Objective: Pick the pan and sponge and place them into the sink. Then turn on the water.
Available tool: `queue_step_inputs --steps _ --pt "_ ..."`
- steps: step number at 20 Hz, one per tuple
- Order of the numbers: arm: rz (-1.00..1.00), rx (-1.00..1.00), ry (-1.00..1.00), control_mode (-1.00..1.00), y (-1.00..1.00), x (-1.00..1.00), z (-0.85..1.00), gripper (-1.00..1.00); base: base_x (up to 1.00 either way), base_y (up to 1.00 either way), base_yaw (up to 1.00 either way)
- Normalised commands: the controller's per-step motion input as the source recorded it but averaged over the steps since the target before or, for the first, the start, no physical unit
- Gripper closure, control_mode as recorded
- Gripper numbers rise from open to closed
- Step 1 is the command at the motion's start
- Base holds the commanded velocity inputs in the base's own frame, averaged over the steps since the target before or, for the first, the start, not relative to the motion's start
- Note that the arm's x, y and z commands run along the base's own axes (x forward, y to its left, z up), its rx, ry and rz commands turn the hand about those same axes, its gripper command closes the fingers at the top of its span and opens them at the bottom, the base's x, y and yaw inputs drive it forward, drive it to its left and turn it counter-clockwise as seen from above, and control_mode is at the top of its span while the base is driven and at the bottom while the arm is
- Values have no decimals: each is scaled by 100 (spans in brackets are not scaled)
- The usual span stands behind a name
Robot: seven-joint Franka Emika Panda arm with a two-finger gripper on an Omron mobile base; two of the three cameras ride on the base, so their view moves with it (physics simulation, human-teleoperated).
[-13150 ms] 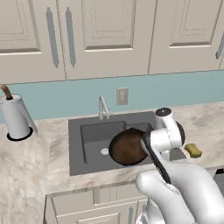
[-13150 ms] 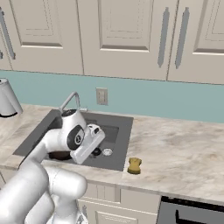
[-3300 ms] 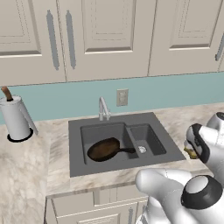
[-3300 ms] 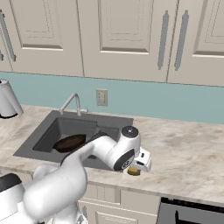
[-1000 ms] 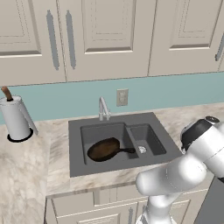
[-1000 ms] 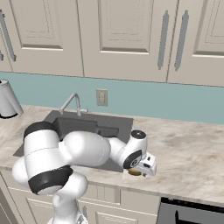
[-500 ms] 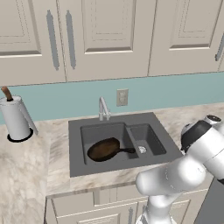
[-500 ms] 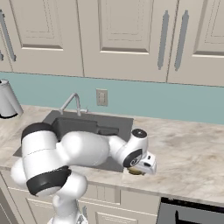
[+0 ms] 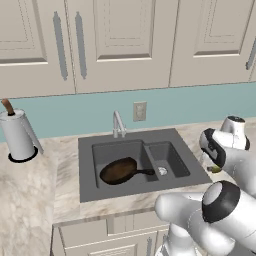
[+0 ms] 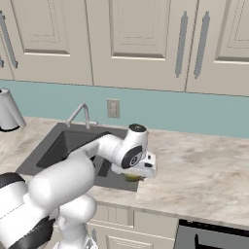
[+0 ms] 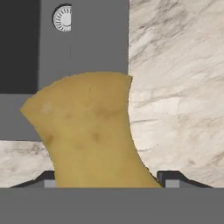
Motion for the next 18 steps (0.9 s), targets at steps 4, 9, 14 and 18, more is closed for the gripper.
queue_step_inputs --steps 4,9,14,18 --pt "23 -12 15 -100 100 19 26 100 0 0 0" --pt "30 -4 17 -100 100 19 19 100 0 0 0" --pt "22 0 9 -100 100 23 19 100 0 0 0" --pt "19 0 3 -100 100 26 1 100 0 0 0"
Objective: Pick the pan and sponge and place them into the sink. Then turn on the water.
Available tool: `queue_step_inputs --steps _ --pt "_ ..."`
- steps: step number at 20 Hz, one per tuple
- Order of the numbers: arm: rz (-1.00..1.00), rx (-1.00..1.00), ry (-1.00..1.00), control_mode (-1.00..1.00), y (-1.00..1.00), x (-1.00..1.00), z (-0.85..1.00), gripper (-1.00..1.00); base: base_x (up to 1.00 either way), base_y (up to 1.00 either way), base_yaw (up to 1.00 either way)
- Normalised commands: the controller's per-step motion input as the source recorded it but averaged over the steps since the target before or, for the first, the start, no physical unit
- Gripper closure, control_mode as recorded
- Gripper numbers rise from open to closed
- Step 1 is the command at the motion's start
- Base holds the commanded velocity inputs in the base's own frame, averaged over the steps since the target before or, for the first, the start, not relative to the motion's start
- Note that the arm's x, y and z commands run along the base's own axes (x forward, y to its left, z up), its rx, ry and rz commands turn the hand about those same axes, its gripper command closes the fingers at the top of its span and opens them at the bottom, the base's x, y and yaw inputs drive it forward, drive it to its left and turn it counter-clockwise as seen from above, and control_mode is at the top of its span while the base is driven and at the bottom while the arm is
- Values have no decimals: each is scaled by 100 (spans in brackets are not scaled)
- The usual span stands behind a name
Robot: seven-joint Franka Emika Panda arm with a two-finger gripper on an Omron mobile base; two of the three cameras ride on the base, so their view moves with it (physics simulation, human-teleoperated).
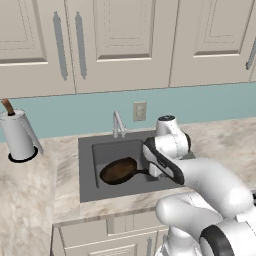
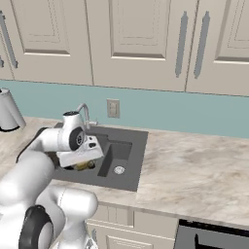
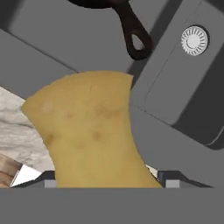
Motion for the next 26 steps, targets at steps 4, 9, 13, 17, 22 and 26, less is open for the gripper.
queue_step_inputs --steps 4,9,13,17,22,26 --pt "21 0 3 -100 94 51 -1 100 0 0 0" --pt "16 0 0 -100 52 46 -14 100 0 0 0" --pt "12 0 0 -100 21 60 -5 100 0 0 0" --pt "9 0 0 -100 24 63 -7 100 0 0 0" --pt "5 0 -5 -100 9 45 -24 100 0 0 0" --pt "0 5 -5 -100 1 32 -31 100 0 0 0"
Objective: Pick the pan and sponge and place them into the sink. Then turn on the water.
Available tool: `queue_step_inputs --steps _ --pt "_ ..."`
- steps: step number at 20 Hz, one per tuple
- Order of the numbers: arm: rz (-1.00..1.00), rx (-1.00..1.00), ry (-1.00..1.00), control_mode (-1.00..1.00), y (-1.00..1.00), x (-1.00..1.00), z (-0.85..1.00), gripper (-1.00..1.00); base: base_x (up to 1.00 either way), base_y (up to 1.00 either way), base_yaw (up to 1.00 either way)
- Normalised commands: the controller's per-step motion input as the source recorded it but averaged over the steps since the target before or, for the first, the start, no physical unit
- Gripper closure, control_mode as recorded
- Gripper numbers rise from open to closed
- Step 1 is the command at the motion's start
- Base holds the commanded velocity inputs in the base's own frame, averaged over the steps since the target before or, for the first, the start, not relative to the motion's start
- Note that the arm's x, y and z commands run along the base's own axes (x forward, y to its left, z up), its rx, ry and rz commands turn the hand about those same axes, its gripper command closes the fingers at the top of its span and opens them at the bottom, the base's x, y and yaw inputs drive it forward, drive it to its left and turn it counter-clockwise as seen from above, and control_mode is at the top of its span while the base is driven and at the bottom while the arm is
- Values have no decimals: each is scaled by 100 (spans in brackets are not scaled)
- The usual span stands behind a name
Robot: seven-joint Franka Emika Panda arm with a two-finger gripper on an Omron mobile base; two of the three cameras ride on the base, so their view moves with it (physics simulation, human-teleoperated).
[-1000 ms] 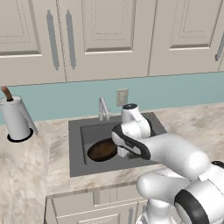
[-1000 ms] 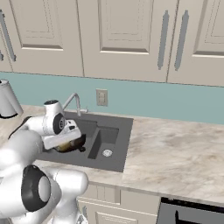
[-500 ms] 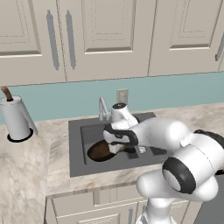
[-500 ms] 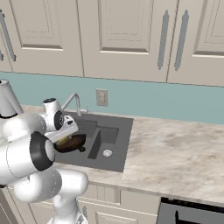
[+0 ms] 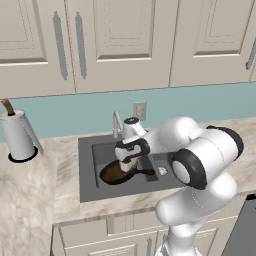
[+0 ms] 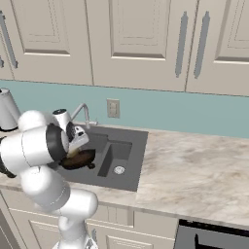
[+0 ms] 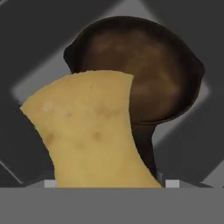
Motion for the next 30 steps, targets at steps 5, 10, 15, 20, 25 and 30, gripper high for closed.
queue_step_inputs --steps 5,10,15,20,25,30 --pt "0 12 -4 -100 0 15 -40 100 0 0 0" --pt "0 17 0 -100 0 10 -42 100 0 0 0" --pt "-2 3 0 -100 1 22 -22 100 0 0 0" --pt "-5 0 0 -100 0 25 -2 100 0 0 0" --pt "-6 0 0 -100 0 26 0 100 0 0 0" --pt "-5 0 0 -100 0 20 -2 100 0 0 0"
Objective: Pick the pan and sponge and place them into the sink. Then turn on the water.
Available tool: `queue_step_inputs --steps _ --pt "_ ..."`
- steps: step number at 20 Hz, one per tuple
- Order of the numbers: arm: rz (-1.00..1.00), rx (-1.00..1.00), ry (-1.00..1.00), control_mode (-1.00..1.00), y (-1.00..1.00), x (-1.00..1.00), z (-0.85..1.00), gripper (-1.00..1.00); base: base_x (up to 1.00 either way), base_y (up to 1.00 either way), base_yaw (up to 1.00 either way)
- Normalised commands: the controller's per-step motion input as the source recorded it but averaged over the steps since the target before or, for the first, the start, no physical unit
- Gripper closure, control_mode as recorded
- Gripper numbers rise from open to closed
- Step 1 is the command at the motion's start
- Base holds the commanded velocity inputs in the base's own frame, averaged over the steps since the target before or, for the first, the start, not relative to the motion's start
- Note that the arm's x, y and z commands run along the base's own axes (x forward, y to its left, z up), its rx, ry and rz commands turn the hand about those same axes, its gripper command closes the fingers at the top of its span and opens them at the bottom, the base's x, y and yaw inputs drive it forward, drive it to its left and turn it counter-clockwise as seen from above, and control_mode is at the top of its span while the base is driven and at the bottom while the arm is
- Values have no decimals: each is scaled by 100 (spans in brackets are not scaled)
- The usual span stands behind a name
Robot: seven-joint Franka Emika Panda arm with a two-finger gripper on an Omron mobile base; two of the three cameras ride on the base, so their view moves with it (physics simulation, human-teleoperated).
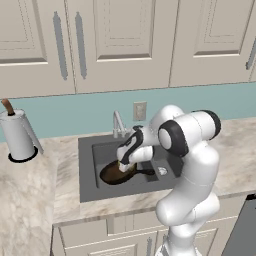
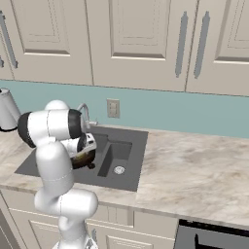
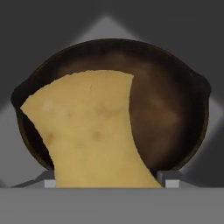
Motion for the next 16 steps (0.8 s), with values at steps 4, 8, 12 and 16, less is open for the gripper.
queue_step_inputs --steps 4,8,12,16 --pt "-3 0 -1 -100 0 6 -17 100 0 0 0" --pt "-2 0 -3 -100 3 0 -8 -100 0 0 0" --pt "-2 0 -1 -100 1 1 0 -100 0 0 0" --pt "-1 2 -1 -100 0 0 13 -100 0 0 0"
